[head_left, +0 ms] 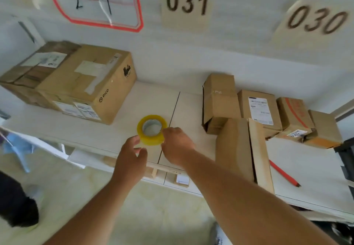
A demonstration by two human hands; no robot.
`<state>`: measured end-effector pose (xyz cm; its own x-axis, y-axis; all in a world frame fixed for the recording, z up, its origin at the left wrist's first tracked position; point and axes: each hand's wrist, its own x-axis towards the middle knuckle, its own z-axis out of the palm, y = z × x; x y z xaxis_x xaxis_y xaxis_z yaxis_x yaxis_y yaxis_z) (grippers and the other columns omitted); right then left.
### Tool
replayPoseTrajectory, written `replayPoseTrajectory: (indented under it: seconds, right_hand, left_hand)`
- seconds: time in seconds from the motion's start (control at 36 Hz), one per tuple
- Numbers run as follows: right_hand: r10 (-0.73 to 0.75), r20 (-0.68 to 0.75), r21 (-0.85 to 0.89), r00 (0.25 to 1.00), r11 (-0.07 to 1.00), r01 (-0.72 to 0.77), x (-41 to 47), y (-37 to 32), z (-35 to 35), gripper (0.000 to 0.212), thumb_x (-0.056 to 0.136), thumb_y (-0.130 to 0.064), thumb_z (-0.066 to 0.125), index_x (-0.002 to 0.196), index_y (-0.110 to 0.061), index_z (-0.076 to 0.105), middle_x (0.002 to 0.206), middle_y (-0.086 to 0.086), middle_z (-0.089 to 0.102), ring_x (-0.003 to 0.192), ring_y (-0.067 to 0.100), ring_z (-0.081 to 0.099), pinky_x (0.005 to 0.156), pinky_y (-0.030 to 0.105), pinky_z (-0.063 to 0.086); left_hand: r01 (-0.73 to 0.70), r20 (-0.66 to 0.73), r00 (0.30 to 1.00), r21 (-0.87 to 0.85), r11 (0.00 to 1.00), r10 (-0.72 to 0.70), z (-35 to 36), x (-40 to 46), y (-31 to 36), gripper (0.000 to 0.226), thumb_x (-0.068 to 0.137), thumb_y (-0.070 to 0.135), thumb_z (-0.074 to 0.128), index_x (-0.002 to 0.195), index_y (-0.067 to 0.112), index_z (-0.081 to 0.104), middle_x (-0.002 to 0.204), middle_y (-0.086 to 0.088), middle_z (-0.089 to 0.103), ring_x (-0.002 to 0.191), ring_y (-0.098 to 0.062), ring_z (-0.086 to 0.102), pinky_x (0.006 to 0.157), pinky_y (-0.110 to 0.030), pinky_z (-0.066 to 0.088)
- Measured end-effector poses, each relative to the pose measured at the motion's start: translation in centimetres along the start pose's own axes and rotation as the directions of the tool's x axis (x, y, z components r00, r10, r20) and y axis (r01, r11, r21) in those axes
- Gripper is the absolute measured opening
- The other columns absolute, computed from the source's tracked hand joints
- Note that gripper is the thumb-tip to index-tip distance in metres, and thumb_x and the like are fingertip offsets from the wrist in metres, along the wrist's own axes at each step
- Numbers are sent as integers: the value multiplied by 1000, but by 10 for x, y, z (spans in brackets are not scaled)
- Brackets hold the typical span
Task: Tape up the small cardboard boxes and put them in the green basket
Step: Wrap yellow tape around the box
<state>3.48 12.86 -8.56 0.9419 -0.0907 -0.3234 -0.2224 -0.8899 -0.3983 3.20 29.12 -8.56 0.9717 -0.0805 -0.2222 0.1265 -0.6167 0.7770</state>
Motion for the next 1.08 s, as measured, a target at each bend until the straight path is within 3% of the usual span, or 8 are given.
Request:
replayPoseTrajectory:
  seconds: [0.14, 0.33, 0.42, 0.5, 0.64, 0.81, 1.0, 1.08]
  right_hand:
    - [-130, 168, -288, 977, 942, 175, 47, -10, 18, 77, 95, -4, 59, 160, -11, 18, 169, 5, 15, 157, 22, 11, 121, 38, 27]
    - [-254, 178, -637, 951, 706, 308, 57, 0, 40, 48, 98, -17, 53, 145, -13, 47, 145, 8, 50, 144, 34, 32, 123, 41, 18]
    - [-267, 180, -638, 947, 701, 319, 44, 6, 40, 47, 97, -22, 56, 143, -15, 48, 142, 6, 53, 137, 31, 40, 122, 41, 21]
    - [-212, 139, -436, 967, 864, 253, 20, 8, 23, 47, 101, -37, 54, 144, -17, 49, 145, 6, 52, 139, 29, 41, 120, 40, 27]
    - [-92, 116, 108, 989, 991, 80, -43, 0, -31, 35, 101, -43, 54, 124, -17, 57, 111, 5, 63, 105, 28, 62, 84, 35, 48]
    - [-8, 41, 578, 999, 816, -17, -126, -3, -87, 40, 101, -43, 56, 84, -7, 53, 75, 1, 44, 66, 14, 42, 63, 31, 36]
    - [47, -1, 829, 999, 558, -25, -208, -5, -104, 51, 94, -67, 46, 112, -25, 70, 92, -3, 66, 89, 15, 63, 85, 39, 51]
    - [66, -39, 853, 997, 522, -1, -231, -5, -107, 39, 89, -46, 63, 108, -13, 67, 89, -1, 61, 86, 16, 59, 82, 38, 48]
  left_hand:
    - [26, -5, 1000, -33, 999, -26, -3, 1, -25, 43, 96, 13, 54, 138, 22, 51, 134, 8, 57, 106, -6, 59, 89, -24, 42]
    - [9, 44, 999, -23, 1000, -7, -6, -8, -43, 42, 97, 15, 54, 138, 24, 51, 132, 11, 57, 111, -1, 57, 88, -21, 40]
    - [3, 62, 998, -36, 999, 0, -9, -12, -39, 41, 98, 16, 54, 138, 25, 52, 131, 12, 57, 112, 0, 56, 85, -17, 40]
    - [-41, 54, 998, -40, 998, 43, -15, -14, -28, 41, 97, 16, 56, 136, 27, 52, 132, 9, 57, 116, -1, 56, 86, -18, 42]
    - [-233, 176, 960, 77, 969, 217, -29, -28, 4, 61, 92, 27, 67, 148, 29, 41, 149, 15, 40, 139, -10, 37, 115, -29, 31]
    - [-462, 307, 850, 46, 886, 428, -47, -62, 57, 83, 82, 60, 68, 152, 41, 28, 150, 30, 23, 138, 9, 19, 111, -21, 21]
    - [-457, 251, 833, -190, 869, 493, -39, -96, 101, 51, 84, 70, 58, 127, 44, 56, 139, 30, 50, 130, 11, 43, 109, -26, 40]
    - [-505, 204, 811, -232, 831, 549, -36, -111, 122, 30, 91, 58, 59, 115, 41, 66, 126, 28, 62, 121, 9, 53, 99, -21, 48]
